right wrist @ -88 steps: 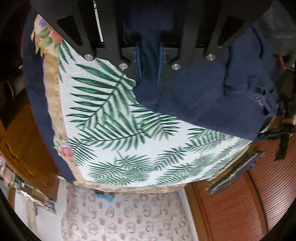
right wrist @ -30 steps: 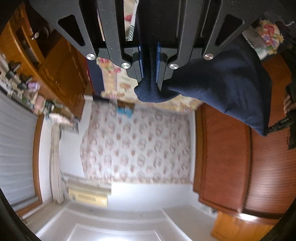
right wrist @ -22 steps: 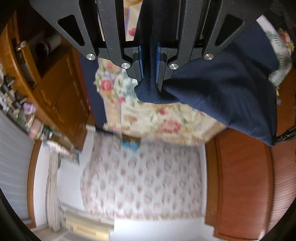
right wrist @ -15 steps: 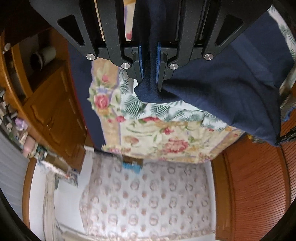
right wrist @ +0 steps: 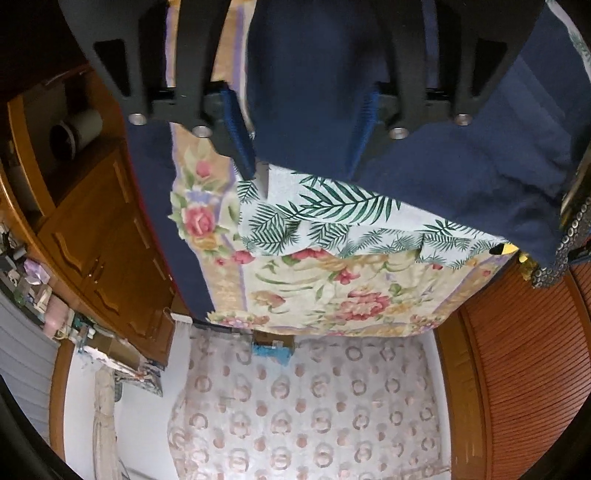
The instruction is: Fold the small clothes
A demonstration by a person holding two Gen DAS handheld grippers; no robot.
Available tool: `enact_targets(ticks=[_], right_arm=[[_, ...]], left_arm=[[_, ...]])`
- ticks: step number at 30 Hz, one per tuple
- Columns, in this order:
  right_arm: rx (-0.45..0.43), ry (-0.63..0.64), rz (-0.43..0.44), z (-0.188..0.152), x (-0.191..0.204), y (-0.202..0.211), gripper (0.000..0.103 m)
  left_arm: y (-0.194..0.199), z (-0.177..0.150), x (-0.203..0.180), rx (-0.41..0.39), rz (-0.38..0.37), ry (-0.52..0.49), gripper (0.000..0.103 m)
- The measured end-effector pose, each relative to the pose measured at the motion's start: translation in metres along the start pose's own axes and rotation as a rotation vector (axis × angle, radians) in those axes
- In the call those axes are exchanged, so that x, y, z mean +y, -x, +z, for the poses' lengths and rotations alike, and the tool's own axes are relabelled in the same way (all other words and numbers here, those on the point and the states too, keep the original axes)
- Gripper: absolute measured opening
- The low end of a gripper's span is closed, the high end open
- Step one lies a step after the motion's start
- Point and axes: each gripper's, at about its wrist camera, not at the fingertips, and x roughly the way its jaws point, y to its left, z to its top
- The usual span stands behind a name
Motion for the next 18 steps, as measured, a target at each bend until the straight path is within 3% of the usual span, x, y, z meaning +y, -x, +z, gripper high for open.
enact_targets(ticks=[8,18], right_arm=[[-0.003,-0.008,0.034,-0.047,0.014,0.037,0.059],[0.076,-0.05,0.045,-0.125,0.021,0.062,0.058]], left_arm=[[0.029,-0.057,-0.013,0.05,-0.04,0.019,0.024],[0.027,-0.119,-0.026,0.152,-0.044,0.061,0.029]])
